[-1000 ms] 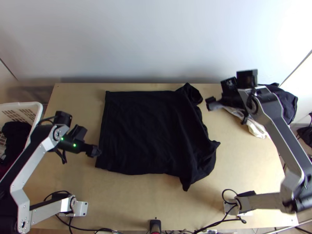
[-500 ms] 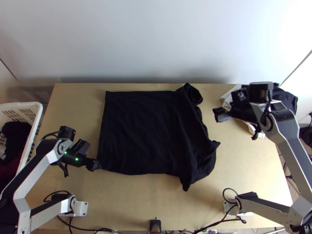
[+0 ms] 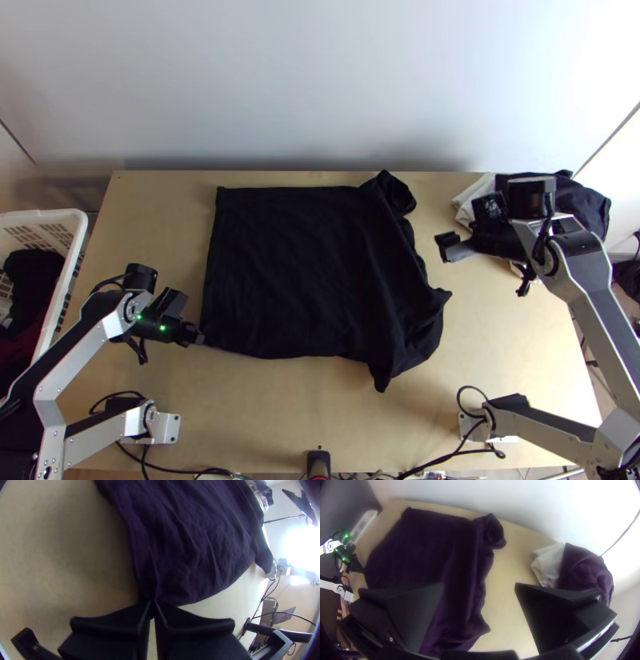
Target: Fold the t-shirt
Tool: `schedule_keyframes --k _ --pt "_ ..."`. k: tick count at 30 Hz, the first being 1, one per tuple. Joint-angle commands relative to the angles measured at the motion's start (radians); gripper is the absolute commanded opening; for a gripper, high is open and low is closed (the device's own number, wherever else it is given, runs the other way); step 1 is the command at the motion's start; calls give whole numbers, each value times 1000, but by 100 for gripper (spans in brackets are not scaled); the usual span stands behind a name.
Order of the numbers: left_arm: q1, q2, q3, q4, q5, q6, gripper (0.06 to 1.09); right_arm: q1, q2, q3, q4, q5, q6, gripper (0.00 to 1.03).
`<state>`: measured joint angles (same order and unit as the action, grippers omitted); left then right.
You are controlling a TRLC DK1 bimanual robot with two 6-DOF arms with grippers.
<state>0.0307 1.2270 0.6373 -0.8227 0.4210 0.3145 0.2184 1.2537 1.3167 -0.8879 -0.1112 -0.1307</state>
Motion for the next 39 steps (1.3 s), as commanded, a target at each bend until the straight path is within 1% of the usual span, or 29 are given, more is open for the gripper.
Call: schedule_keyframes --k 1,5,7,12,18,24,27,32,35,36,37,38,39 --pt "23 -31 -10 28 9 5 9 12 -7 -36 -5 -2 -1 99" --pt "49 -83 -2 -27 7 26 9 18 -5 -39 -5 -5 -4 99" --pt "81 -113 9 -76 7 64 9 26 -4 -42 -5 -8 -4 99" --pt "238 -135 47 -194 5 213 9 53 6 -70 -5 -10 -10 99" --pt "434 -123 71 -285 1 391 9 79 29 -93 -3 -12 -20 99" --pt "552 -121 71 -386 -44 535 9 105 53 -123 -5 -15 -29 99" --pt "578 -121 71 -423 -67 583 9 113 58 -152 -16 -27 -35 99" --pt "610 -118 68 -461 -140 661 9 128 58 -203 -91 -53 -49 99" --pt "634 -100 84 -449 -139 687 9 130 56 -224 -141 -76 -63 99" --pt "634 -93 96 -444 -134 683 15 130 55 -231 -163 -82 -69 99" --pt "634 -87 108 -441 -116 673 27 131 55 -237 -180 -90 -78 99" --pt "632 -81 121 -440 -94 660 41 133 55 -243 -197 -94 -83 99" --pt "629 -69 134 -435 -88 632 59 136 56 -246 -215 -97 -89 99"
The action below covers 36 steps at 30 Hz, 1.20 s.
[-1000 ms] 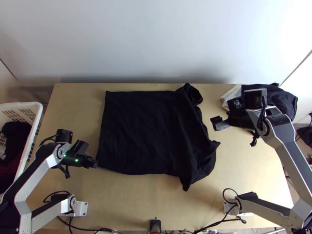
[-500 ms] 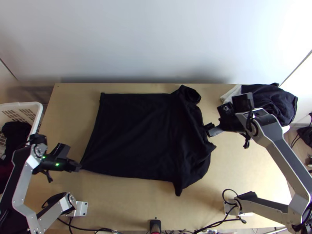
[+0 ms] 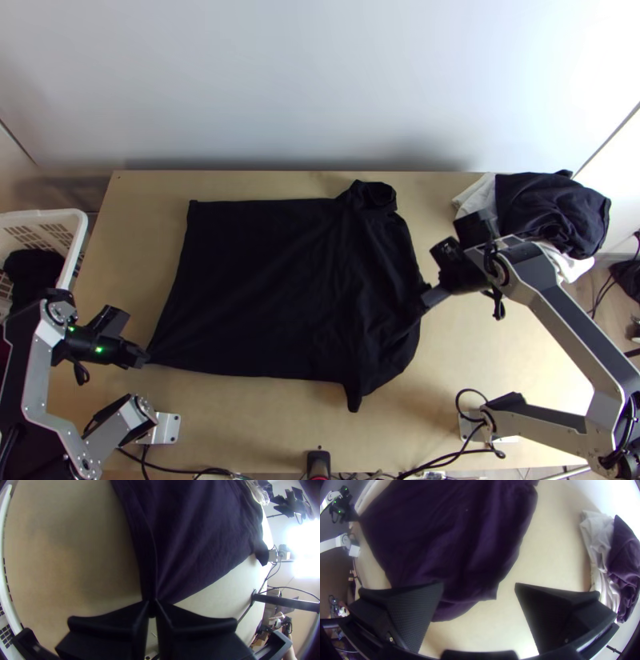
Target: Fold the t-shirt
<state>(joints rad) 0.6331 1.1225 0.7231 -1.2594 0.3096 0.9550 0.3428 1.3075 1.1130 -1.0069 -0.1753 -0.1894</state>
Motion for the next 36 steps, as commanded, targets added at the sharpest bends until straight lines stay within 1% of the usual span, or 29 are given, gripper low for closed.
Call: schedule_keyframes --k 1,3,4,5,9,12,15,17,19,23,26,29,33,36 --pt "14 42 61 -1 42 -25 72 16 3 -44 -113 -35 -35 99" --pt "7 40 93 0 75 -53 91 32 1 -44 -145 -44 -41 99" --pt "4 40 113 0 91 -79 100 42 3 -45 -159 -55 -41 99" --pt "0 43 136 0 105 -102 103 56 4 -48 -177 -67 -41 99" --pt "0 68 236 -3 184 -185 103 137 26 -71 -220 -75 -38 99" --pt "-16 95 314 -35 250 -243 103 185 65 -91 -231 -75 -36 99" --pt "-107 106 372 -35 295 -351 103 220 121 -101 -223 -76 -35 99" --pt "-179 114 392 -18 321 -420 103 248 138 -97 -185 -76 -25 99" --pt "-265 117 397 37 322 -509 103 272 162 -90 -153 -76 -10 99" --pt "-404 138 404 141 322 -631 103 298 225 -90 -102 -76 8 98" --pt "-469 175 432 183 321 -680 103 297 262 -101 -65 -75 8 98" --pt "-495 207 470 204 321 -705 103 295 288 -114 -33 -61 16 98" --pt "-510 243 510 222 321 -728 103 302 325 -131 -4 -35 33 91" --pt "-526 258 524 238 322 -748 103 303 337 -148 -1 -4 31 78"
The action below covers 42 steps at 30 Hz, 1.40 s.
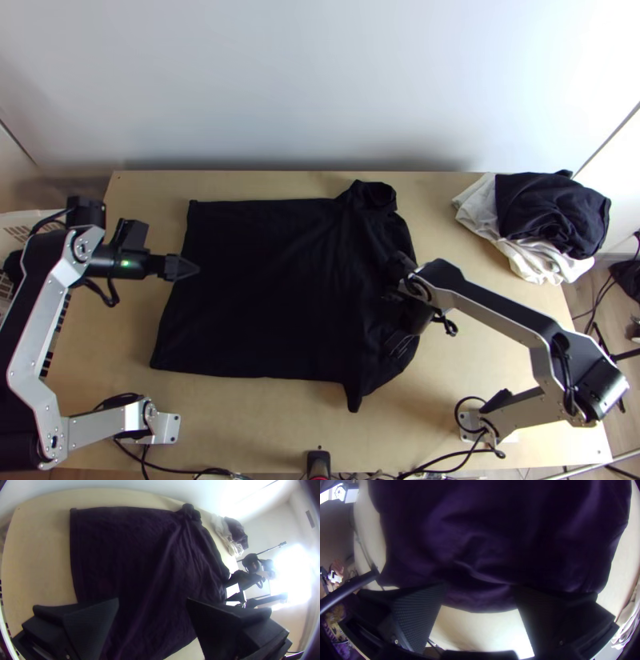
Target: Fold the t-shirt
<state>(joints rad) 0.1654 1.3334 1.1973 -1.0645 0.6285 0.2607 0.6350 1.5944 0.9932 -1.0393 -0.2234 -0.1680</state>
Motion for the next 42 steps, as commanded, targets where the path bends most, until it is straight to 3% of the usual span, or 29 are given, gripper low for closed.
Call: schedule_keyframes --k 1,6,13,17,19,20,22,24,25,28,34,42 --pt "-61 50 51 47 4 -57 103 11 50 -34 30 48 10 72" --pt "-73 70 50 66 4 -69 103 19 52 -74 -19 81 4 54" --pt "-78 84 45 75 4 -69 103 38 35 -97 -123 87 -31 15" --pt "-78 87 45 77 4 -66 103 57 26 -97 -179 87 -50 13" --pt "-78 87 45 77 2 -66 103 57 22 -99 -199 87 -54 16" --pt "-78 87 45 77 4 -66 103 55 16 -94 -199 88 -54 26" --pt "-78 87 44 77 2 -66 103 20 -1 -65 -197 88 -54 52" --pt "-76 87 41 83 2 -66 103 -32 -27 -8 -197 88 -54 92" --pt "-76 87 36 86 2 -64 103 -51 -37 22 -197 88 -57 99" --pt "-73 99 36 112 2 -69 103 -87 -57 111 -232 87 -71 99" --pt "-52 202 94 291 -69 -186 103 -115 -91 286 -315 64 -64 99" --pt "-58 449 265 462 -234 -230 103 -129 -56 464 -320 56 -45 99"
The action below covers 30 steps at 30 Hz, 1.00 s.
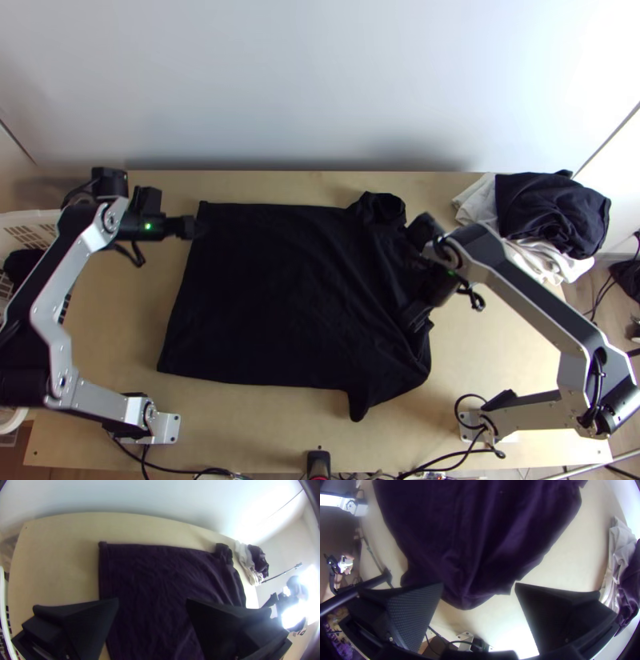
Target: Fold the t-shirt
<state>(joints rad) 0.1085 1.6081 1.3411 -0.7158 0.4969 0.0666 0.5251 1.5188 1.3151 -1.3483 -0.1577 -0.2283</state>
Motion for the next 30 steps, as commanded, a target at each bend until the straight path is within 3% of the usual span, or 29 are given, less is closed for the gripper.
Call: schedule_keyframes --k 1,9,19,26,30 --pt "-4 208 145 113 -113 -36 103 -20 29 154 -8 -9 18 99" --pt "-32 372 224 200 -278 -34 103 -37 93 254 66 -8 43 99" --pt "-47 507 345 225 -314 -31 103 -54 202 403 100 -8 46 99" --pt "-58 575 412 190 -314 -34 88 -60 248 432 110 -8 46 99" --pt "-64 590 428 190 -314 -34 70 -76 254 417 130 -8 44 99"
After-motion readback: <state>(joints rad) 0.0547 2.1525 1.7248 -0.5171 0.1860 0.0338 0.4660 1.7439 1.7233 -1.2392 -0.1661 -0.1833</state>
